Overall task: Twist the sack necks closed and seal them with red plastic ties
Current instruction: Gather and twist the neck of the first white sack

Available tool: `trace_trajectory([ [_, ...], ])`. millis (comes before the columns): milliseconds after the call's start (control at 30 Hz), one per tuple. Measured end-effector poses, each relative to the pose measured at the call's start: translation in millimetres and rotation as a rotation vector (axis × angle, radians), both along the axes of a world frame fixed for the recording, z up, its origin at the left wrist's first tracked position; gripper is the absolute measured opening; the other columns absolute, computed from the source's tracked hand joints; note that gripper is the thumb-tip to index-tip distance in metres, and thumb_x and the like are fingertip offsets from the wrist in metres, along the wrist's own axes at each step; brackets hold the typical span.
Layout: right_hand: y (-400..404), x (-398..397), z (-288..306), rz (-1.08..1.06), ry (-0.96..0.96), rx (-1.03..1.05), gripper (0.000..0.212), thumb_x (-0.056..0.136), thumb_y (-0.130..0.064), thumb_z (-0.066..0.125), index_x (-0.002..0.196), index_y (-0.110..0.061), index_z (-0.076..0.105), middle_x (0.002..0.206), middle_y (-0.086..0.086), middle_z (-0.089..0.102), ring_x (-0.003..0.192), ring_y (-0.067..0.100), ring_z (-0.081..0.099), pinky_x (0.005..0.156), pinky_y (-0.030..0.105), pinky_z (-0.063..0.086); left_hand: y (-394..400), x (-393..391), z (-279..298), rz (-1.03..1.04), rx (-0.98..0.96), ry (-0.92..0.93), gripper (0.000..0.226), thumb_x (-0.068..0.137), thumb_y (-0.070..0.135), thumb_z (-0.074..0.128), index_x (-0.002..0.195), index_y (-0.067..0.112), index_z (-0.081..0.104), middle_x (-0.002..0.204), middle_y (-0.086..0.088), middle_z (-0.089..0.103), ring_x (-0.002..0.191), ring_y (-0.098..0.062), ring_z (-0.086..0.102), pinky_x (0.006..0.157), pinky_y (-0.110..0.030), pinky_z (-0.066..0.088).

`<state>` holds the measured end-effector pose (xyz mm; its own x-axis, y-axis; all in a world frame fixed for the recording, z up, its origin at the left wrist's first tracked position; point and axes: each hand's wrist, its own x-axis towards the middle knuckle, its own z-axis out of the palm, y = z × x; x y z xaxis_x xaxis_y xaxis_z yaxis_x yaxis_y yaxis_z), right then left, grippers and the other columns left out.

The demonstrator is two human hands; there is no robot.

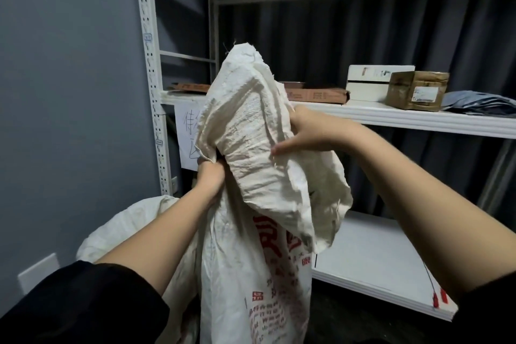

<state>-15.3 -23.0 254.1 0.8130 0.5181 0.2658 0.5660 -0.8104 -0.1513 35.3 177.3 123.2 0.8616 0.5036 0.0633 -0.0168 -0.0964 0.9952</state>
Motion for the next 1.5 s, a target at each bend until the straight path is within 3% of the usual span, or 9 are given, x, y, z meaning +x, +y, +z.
trace_trajectory([
  [233, 0.5, 33.7, 28.4, -0.289, -0.365, 0.563, 0.020, 0.092, -0.016, 0.043, 0.106, -0.015, 0.057, 0.108, 0.009, 0.063, 0.101, 0.031, 0.055, 0.071, 0.030, 0.031, 1.1, -10.5, -0.4, -0.339, 0.022, 0.041, 0.042, 0.068, 0.032, 0.081, 0.101, 0.009, 0.069, 0.099, -0.012, 0.072, 0.093, -0.029, 0.068, 0.090, -0.037, 0.053],
  [367, 9.0, 46.0, 48.5, -0.026, -0.270, 0.748, 0.019, 0.087, -0.012, 0.038, 0.071, -0.021, 0.044, 0.069, -0.009, 0.047, 0.069, 0.010, 0.044, 0.063, 0.028, 0.031, -5.3, -15.7, 4.8, -0.567, 0.183, 0.213, 0.101, 0.028, 0.070, 0.084, 0.106, 0.007, 0.071, 0.098, -0.008, 0.073, 0.093, -0.019, 0.066, 0.096, -0.036, 0.049],
  [567, 30.5, 31.3, 67.5, 0.288, 0.082, 1.175, 0.028, 0.067, -0.001, 0.041, 0.046, -0.018, 0.046, 0.048, -0.009, 0.042, 0.049, 0.005, 0.037, 0.050, 0.024, 0.029, -15.5, -19.3, 9.7, -0.437, 0.284, 0.230, 0.053, 0.070, 0.056, 0.070, 0.092, 0.008, 0.067, 0.086, -0.007, 0.063, 0.073, -0.019, 0.055, 0.068, -0.027, 0.043],
  [667, 31.0, 36.7, 65.2, 0.133, 0.043, 0.919, 0.008, 0.074, -0.012, 0.050, 0.077, -0.016, 0.055, 0.070, -0.006, 0.051, 0.065, 0.008, 0.045, 0.057, 0.026, 0.036, -21.7, -23.0, 5.1, -0.356, 0.239, 0.169, 0.036, 0.079, 0.040, 0.062, 0.092, 0.006, 0.063, 0.085, -0.012, 0.063, 0.075, -0.025, 0.057, 0.069, -0.030, 0.041],
  [800, 2.0, 50.5, 54.5, -0.127, 0.093, 0.657, 0.066, 0.086, -0.038, 0.062, 0.139, -0.015, 0.031, 0.116, 0.002, 0.052, 0.099, 0.016, 0.057, 0.082, 0.030, 0.049, -19.8, -21.8, 0.6, -0.242, 0.004, 0.048, 0.043, 0.083, 0.017, 0.055, 0.120, -0.004, 0.057, 0.110, -0.032, 0.061, 0.069, -0.025, 0.058, 0.061, -0.027, 0.045],
  [967, -26.4, 51.9, 32.8, -0.243, 0.226, 0.180, 0.123, 0.049, -0.061, 0.084, 0.146, -0.025, 0.018, 0.135, -0.012, 0.040, 0.119, 0.014, 0.045, 0.098, 0.035, 0.042, -9.9, -14.7, 4.0, -0.121, -0.101, 0.035, 0.037, 0.090, 0.007, 0.049, 0.124, -0.005, 0.051, 0.075, -0.013, 0.055, 0.056, -0.017, 0.042, 0.048, -0.024, 0.031],
  [1233, -34.8, 52.4, 16.7, -0.155, -0.055, 0.257, 0.019, 0.089, -0.016, 0.056, 0.101, -0.006, 0.066, 0.104, 0.006, 0.066, 0.095, 0.022, 0.059, 0.082, 0.033, 0.047, -12.1, -24.3, 6.1, -0.288, -0.072, 0.091, 0.027, 0.084, 0.032, 0.060, 0.066, 0.013, 0.052, 0.053, -0.003, 0.046, 0.045, -0.013, 0.041, 0.043, -0.020, 0.033],
  [1367, -13.2, 49.4, 34.1, -0.106, -0.075, 0.619, 0.014, 0.088, -0.013, 0.052, 0.076, -0.010, 0.058, 0.069, 0.003, 0.052, 0.056, 0.010, 0.047, 0.051, 0.024, 0.036, -16.4, -26.9, 4.8, -0.504, 0.082, 0.169, 0.048, 0.060, 0.062, 0.073, 0.087, 0.023, 0.070, 0.108, -0.007, 0.067, 0.096, -0.020, 0.059, 0.096, -0.033, 0.046],
  [1500, 7.4, 41.2, 66.0, -0.017, 0.114, 1.164, 0.018, 0.091, -0.020, 0.052, 0.088, -0.010, 0.066, 0.064, 0.004, 0.044, 0.045, 0.012, 0.040, 0.041, 0.016, 0.028, -31.8, -32.8, 8.3, -0.551, 0.193, 0.206, 0.059, 0.073, 0.056, 0.071, 0.116, 0.016, 0.067, 0.119, 0.005, 0.060, 0.099, -0.012, 0.053, 0.085, -0.024, 0.039],
])
